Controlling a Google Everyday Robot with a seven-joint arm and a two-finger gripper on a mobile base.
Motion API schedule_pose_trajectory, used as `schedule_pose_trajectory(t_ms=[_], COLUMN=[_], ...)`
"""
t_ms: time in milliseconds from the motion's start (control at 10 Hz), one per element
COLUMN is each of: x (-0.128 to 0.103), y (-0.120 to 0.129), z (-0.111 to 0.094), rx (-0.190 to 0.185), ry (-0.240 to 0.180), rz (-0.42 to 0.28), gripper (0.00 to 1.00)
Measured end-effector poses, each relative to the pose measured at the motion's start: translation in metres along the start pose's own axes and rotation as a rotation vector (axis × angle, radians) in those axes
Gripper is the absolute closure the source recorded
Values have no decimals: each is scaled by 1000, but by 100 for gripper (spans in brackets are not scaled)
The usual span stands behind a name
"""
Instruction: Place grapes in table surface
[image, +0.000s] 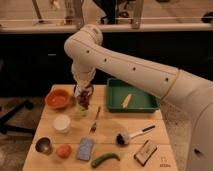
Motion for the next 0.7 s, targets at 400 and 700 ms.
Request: schedule_pose_trajectory(t_ms=[400,700], x=[9,9], y=[59,92], z=[-17,-22], rx=[-15,-35], ry=[28,38], rz=[102,162], gripper=[100,100])
